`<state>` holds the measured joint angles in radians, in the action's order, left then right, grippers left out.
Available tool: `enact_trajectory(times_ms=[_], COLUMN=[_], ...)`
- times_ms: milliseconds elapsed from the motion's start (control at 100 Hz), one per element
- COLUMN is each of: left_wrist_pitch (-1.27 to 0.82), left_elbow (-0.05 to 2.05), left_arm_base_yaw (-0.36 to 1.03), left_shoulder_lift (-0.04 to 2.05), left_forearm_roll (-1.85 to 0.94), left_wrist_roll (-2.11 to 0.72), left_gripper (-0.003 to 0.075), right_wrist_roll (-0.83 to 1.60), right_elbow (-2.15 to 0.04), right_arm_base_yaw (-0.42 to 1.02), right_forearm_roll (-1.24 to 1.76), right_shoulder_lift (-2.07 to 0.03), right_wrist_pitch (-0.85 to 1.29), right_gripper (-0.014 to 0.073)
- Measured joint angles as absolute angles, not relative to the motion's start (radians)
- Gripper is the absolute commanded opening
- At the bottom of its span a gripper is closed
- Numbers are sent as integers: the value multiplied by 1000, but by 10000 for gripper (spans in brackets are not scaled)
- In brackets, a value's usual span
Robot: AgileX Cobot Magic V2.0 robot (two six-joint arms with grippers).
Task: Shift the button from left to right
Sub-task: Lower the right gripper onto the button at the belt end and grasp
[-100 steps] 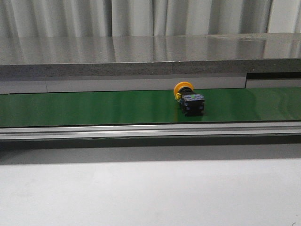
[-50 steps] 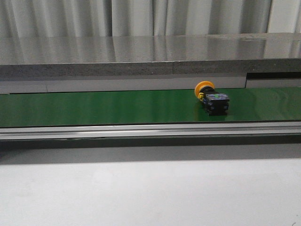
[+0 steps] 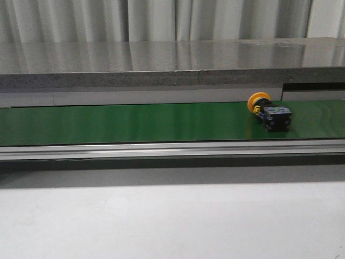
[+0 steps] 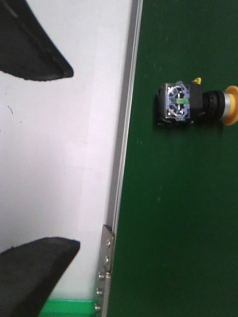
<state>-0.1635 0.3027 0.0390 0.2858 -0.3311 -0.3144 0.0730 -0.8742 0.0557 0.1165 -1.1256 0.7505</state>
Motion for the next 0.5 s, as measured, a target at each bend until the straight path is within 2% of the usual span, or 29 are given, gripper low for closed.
enact_trajectory(times_ms=[500], left_wrist_pitch=[-163], left_elbow=[303], left_arm_base_yaw=[39], left_shoulder_lift=[286], left_forearm_roll=[-331], left_wrist_roll=[-314], left_gripper=[-21], right_wrist_roll=[199], right_elbow=[-1052], right_arm_base_yaw=[56], right_forearm_roll=[141], right_shoulder_lift=[-1392], right_wrist_pitch=[733], right_gripper=[633])
